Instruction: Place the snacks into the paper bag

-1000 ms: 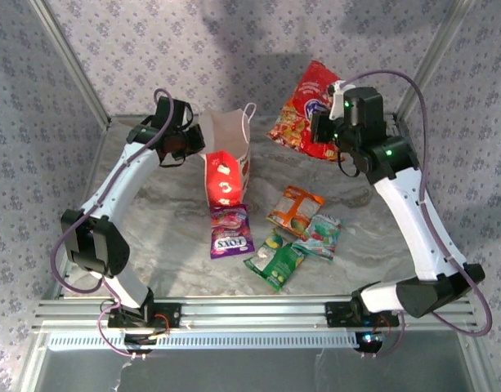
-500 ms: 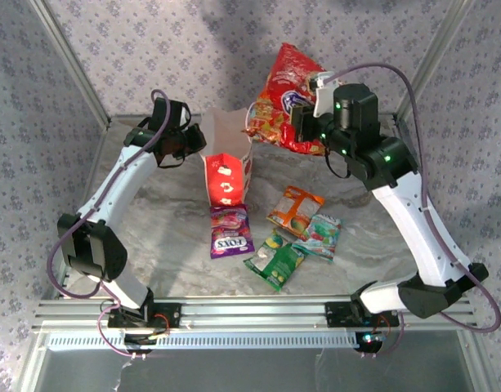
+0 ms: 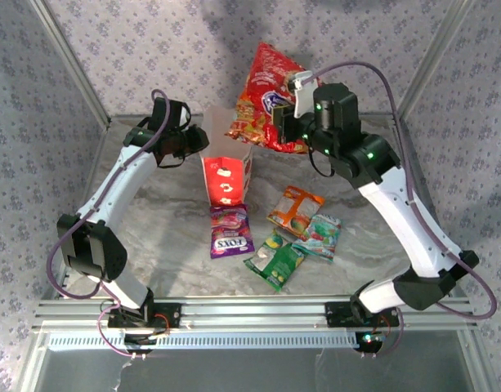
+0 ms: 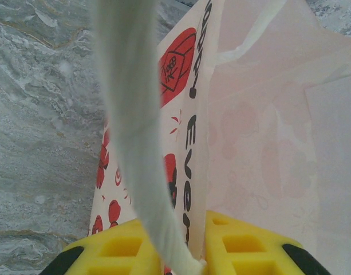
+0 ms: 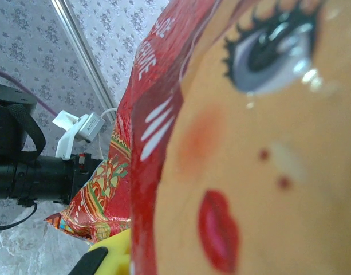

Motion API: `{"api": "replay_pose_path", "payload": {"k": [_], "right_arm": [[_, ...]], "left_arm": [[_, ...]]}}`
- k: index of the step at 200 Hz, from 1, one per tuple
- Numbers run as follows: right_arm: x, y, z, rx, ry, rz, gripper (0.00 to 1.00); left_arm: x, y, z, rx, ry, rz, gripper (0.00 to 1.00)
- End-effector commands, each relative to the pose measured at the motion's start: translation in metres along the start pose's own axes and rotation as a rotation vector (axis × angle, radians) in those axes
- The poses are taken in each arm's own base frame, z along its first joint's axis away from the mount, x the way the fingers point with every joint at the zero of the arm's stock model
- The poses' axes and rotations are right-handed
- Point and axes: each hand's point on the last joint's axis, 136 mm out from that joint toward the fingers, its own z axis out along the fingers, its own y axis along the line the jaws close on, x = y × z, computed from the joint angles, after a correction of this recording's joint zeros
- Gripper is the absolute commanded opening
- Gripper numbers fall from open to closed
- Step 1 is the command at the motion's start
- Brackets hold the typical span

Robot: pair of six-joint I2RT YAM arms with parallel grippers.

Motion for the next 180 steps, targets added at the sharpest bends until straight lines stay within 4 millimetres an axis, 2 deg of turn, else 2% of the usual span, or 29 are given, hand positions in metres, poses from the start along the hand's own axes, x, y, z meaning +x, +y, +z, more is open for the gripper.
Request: {"api": "replay_pose_path", "payload": {"k": [1,48,123,152,180], "right_arm": [[-0.079,0.022,-0.028,-0.059,-0.279,-0.023,0.0],[-0.078,0.042,-0.009,-0.085,-0.256,-0.064,0.0],[-0.075,0.035,0.022,-0.011,-0.221,-0.021,0.0],[-0.076,0.044,0.034,-0.04,-0.221,0.018,0.0],[-0.077,0.051,0.042,0.02,-0.196,-0.041,0.0]], "left_arm": [[-0.02,-0.021,-0.029,0.064,-0.067,0.023,0.22],[-0.018,-0.018,-0.027,0.056,-0.061,0.013,0.12],[-0.015,-0.018,-0.025,0.075,-0.067,-0.016,0.05],[-0.014,-0.017,-0.024,0.074,-0.067,-0.019,0.04],[-0.012,-0.018,-0.023,0.085,-0.064,-0.026,0.04]]}}
